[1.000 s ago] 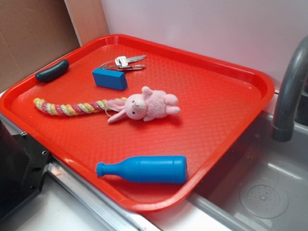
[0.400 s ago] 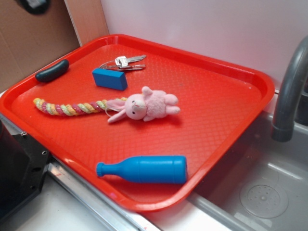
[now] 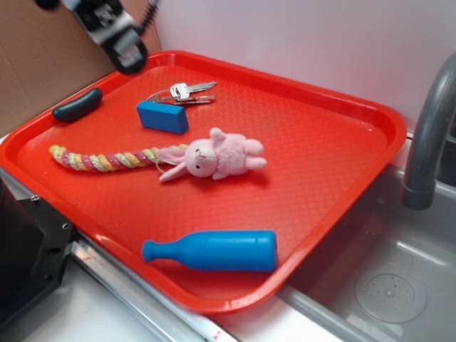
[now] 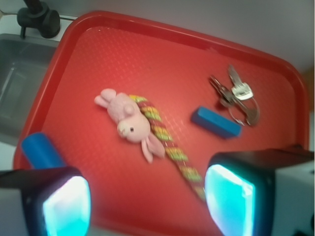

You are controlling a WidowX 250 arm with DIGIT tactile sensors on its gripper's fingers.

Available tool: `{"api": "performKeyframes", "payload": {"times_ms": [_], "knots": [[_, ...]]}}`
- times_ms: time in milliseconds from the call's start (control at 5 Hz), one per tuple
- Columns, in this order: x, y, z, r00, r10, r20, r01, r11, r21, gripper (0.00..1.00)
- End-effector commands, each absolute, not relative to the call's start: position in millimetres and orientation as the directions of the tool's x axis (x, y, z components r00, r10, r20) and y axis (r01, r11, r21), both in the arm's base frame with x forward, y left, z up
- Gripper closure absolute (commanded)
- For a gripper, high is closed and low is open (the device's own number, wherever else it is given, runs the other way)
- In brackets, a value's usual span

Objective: Grab the pink bunny.

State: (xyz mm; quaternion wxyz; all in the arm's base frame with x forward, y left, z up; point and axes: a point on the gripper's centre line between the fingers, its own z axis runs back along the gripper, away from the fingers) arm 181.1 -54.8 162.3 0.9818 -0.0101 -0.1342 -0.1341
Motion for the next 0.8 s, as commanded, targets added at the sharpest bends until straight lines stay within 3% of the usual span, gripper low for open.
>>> {"api": "performKeyframes", "payload": {"times_ms": [0, 200, 400, 600], "knots": [[220, -76, 108, 0.903, -0.341, 0.262, 0.343, 0.938, 0.038, 0.00], [234, -84, 68, 0.882, -0.420, 0.215, 0.420, 0.906, 0.050, 0.00], [238, -79, 41, 0.881, -0.444, 0.164, 0.436, 0.896, 0.083, 0.00], [243, -76, 27, 0.875, -0.464, 0.136, 0.458, 0.886, 0.074, 0.00]]}}
